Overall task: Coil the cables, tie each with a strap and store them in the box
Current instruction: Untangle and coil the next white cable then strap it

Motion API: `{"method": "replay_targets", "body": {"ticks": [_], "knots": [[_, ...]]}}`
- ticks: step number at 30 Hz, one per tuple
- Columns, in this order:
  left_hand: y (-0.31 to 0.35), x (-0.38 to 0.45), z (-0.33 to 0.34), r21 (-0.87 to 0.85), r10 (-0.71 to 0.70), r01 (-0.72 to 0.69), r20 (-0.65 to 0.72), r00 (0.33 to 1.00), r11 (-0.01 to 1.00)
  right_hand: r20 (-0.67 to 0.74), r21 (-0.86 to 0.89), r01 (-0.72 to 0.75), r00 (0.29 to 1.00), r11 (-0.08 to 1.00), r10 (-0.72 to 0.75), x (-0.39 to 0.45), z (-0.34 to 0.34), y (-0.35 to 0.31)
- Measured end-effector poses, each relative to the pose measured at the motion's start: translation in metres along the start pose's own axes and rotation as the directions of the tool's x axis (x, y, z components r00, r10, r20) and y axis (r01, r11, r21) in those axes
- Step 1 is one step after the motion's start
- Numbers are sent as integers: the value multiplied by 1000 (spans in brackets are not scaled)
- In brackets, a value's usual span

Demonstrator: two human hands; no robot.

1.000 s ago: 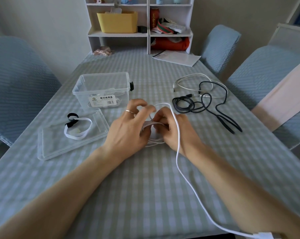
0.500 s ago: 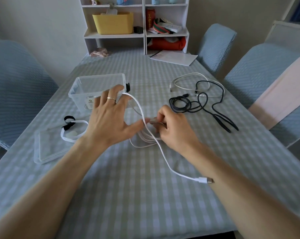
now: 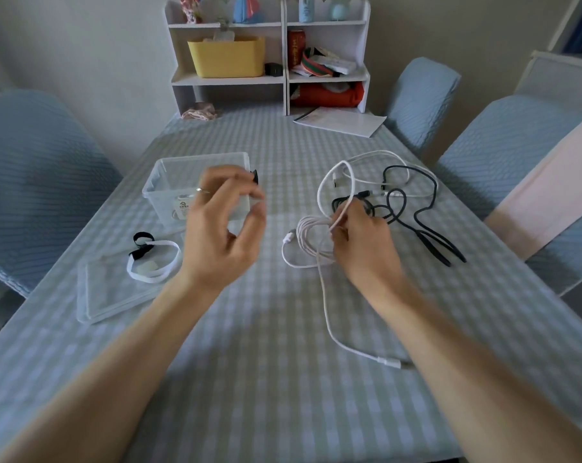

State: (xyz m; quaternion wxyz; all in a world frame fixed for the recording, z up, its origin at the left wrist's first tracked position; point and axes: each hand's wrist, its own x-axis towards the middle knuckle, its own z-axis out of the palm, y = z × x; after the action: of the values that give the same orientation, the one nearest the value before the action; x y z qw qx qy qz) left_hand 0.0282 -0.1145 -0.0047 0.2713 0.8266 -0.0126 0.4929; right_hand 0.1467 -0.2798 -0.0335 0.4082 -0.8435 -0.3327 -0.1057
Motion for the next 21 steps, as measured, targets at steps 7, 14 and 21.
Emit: {"method": "replay_targets", "body": {"ticks": [7,14,21], "knots": [[18,23,35,159,157,-238,400,903,958,33,-160,204,979,966,-201,-2,9,0],[-2,23,43,144,137,-203,368,920,969,24,-179,237,971,955,-237,4,6,7],[-17,9,31,149,-126,78,342,931,986,-82,95,63,995,993,-56,3,4,12]]}}
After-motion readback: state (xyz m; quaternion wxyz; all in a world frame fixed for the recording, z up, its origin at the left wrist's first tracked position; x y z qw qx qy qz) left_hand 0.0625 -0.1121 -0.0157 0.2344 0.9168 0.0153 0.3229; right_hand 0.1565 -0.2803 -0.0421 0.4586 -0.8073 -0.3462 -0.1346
